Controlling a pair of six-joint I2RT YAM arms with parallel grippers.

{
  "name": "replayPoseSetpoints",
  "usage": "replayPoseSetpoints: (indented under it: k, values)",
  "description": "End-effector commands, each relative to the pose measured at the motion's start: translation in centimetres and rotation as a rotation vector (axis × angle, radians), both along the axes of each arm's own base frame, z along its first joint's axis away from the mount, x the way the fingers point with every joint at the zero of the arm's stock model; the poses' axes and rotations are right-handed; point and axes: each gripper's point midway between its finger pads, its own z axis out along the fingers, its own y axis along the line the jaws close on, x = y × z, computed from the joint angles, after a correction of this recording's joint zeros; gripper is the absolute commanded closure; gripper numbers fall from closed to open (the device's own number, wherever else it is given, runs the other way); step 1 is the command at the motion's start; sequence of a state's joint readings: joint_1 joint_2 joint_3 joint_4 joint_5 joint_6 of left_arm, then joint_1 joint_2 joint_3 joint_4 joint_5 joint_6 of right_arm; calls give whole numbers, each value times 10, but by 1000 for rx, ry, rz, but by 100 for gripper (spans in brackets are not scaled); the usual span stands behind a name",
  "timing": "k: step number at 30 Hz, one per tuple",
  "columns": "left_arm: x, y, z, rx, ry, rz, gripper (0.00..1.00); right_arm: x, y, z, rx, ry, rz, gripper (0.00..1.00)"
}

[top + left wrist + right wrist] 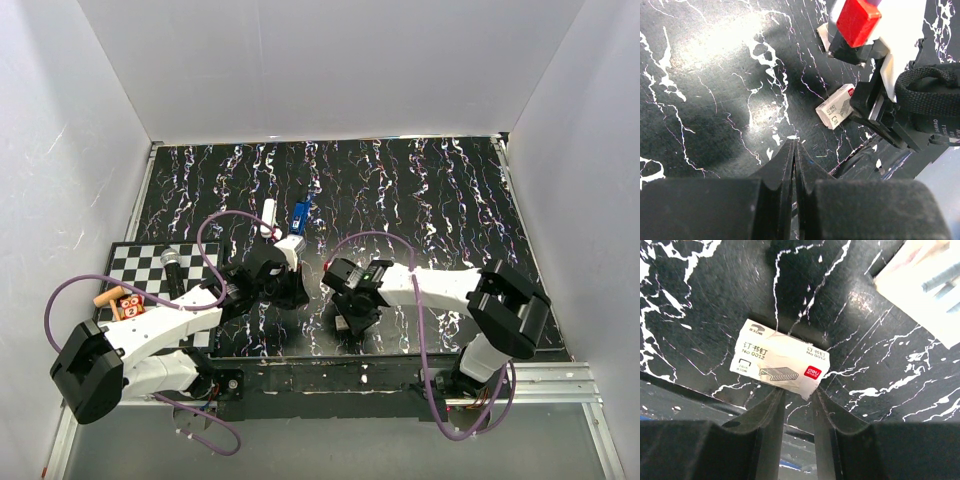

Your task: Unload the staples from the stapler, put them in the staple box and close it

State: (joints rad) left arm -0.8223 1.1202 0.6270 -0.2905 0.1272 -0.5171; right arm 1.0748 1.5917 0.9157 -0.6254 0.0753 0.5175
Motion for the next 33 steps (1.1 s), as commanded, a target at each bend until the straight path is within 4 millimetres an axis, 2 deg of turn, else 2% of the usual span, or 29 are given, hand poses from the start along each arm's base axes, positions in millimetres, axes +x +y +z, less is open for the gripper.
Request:
replayPoseSetpoints:
  k: [1,9,23,28,33]
  values:
    - [-3,2,4,-14,-22,-6,100,14,17,3,23,-46,10,64]
    - [-4,6,9,-20,-35,8,100,34,31,7,-1,-90,-30,62]
    - [-4,10,10,-18,-38,23,100,68,69,23,52,-125,-111,60]
    - [-4,11,10,-20,-40,26,98,68,60,38,55,-144,-114,60]
    - [-3,11,8,-17,-46,33,97,68,33,51,36,-175,-150,60]
